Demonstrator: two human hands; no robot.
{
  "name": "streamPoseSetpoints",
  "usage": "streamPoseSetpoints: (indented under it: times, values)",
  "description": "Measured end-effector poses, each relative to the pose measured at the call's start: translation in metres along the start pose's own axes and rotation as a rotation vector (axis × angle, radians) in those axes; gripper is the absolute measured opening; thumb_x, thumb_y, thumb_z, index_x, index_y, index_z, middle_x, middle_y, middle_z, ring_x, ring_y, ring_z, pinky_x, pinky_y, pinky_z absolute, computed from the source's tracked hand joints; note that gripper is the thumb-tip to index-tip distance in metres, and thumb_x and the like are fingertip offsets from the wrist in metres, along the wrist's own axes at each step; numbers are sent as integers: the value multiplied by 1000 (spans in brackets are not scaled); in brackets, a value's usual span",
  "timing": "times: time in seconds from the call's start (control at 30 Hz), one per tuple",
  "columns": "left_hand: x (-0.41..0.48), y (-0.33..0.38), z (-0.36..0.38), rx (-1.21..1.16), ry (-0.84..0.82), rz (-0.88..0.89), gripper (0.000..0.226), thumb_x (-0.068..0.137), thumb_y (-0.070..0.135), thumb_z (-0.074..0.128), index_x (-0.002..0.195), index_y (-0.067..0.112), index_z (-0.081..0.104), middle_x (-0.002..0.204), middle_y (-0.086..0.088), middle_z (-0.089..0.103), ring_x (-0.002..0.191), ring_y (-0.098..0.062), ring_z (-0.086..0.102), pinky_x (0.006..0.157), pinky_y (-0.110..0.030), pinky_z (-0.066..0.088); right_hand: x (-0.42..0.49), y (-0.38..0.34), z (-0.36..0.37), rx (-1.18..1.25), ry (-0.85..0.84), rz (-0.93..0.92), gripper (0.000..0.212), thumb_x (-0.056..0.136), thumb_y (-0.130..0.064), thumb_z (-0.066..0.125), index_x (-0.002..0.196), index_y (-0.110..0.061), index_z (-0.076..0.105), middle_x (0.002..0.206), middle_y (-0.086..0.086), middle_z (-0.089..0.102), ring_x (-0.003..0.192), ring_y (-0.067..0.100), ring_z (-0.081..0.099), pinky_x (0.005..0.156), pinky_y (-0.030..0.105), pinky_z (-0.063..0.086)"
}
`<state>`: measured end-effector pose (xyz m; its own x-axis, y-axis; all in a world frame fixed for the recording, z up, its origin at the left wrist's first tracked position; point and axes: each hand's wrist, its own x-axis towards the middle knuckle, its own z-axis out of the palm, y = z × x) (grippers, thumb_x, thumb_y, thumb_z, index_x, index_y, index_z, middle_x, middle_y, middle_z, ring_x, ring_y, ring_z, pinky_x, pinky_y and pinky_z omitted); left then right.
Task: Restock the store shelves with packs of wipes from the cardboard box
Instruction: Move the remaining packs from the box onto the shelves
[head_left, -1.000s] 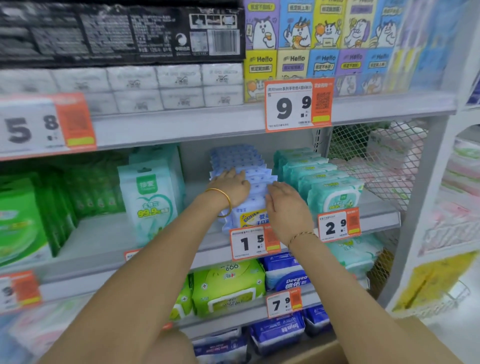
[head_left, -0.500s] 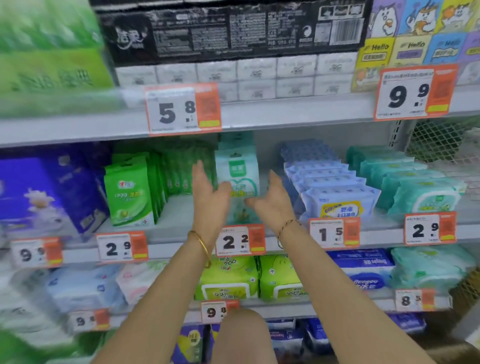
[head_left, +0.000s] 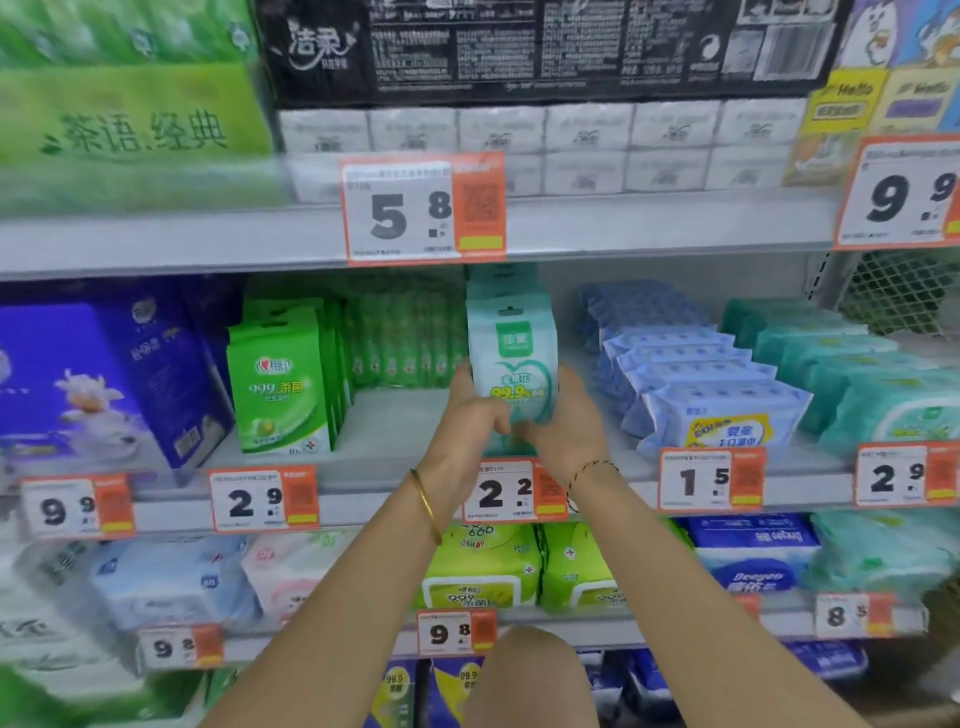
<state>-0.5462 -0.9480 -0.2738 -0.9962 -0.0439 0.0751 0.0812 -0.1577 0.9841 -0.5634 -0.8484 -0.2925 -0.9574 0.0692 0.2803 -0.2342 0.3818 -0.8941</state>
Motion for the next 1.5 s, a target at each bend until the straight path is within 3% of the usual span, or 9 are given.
streamPoseSetpoints:
  times: [0.17, 0.47, 0.6, 0.8, 1.03, 1.27, 1.33, 1.4, 1.5]
  values:
    - [0, 0, -2, -22, -17, 21, 76, 41, -3, 38, 115, 9, 45, 96, -5, 59, 85, -16, 58, 61, -16, 49, -3, -2, -4, -16, -8, -3, 56, 71, 8, 66, 118, -12, 46, 99, -3, 56, 91, 14, 53, 66, 17, 36]
    - [9, 5, -10, -82, 28, -21, 70, 51, 0, 43, 120, 2, 48, 111, -20, 60, 96, -31, 59, 81, -42, 53, 4, -8, -10, 25, -85, 103, 57, 73, -10, 76, 119, -8, 43, 106, 2, 58, 95, 16, 57, 77, 26, 46]
    - [22, 19, -10, -174, 83, -145, 40, 86, 19, 35, 112, 6, 62, 99, -17, 66, 81, -28, 63, 67, -32, 56, 21, -12, -11, 199, -113, 122, 47, 73, -17, 78, 112, -9, 55, 101, -1, 67, 89, 12, 65, 72, 20, 52]
    - [35, 16, -3, -162, 10, -147, 41, 92, 25, 28, 78, 15, 65, 60, -2, 71, 54, -18, 66, 56, -22, 51, 22, -6, -4, 240, -167, 140, 45, 73, -10, 78, 114, -9, 59, 103, 6, 71, 91, 20, 69, 79, 31, 57]
    - [47, 16, -1, -191, 33, -132, 50, 98, 36, 21, 65, 17, 54, 48, 1, 63, 51, -15, 61, 43, -13, 48, 30, -6, -14, 713, -216, 316, 41, 95, -51, 36, 101, -22, 66, 91, -4, 73, 80, 5, 69, 61, 18, 53]
    - [30, 30, 5, -107, -5, -114, 49, 98, 35, 21, 71, 15, 57, 51, 0, 66, 45, -12, 62, 43, -13, 48, 24, -15, -6, 546, -116, 280, 70, 78, -74, 42, 128, -27, 54, 128, 0, 61, 117, 19, 58, 106, 43, 42]
    - [19, 37, -2, -78, 40, -42, 43, 101, 32, 20, 93, 15, 59, 79, 5, 72, 64, 0, 66, 53, -4, 47, 14, -22, -8, 420, 140, 133, 66, 86, -59, 45, 141, -23, 40, 146, -4, 43, 134, 13, 40, 115, 33, 28]
    - [10, 37, -21, 15, 184, 88, 38, 101, 34, 28, 127, 19, 50, 127, 6, 57, 112, -2, 56, 93, -5, 37, -8, -33, -5, 393, 293, -123, 56, 91, -39, 48, 142, -19, 38, 147, -6, 40, 137, 9, 35, 115, 28, 26]
    - [-2, 31, -60, 132, 457, 380, 34, 98, 17, 37, 129, 18, 51, 130, 6, 53, 120, -3, 48, 107, -17, 35, -38, -53, 27, 298, 130, -428, 47, 87, -21, 46, 134, -23, 44, 134, -19, 44, 130, 1, 40, 112, 22, 31]
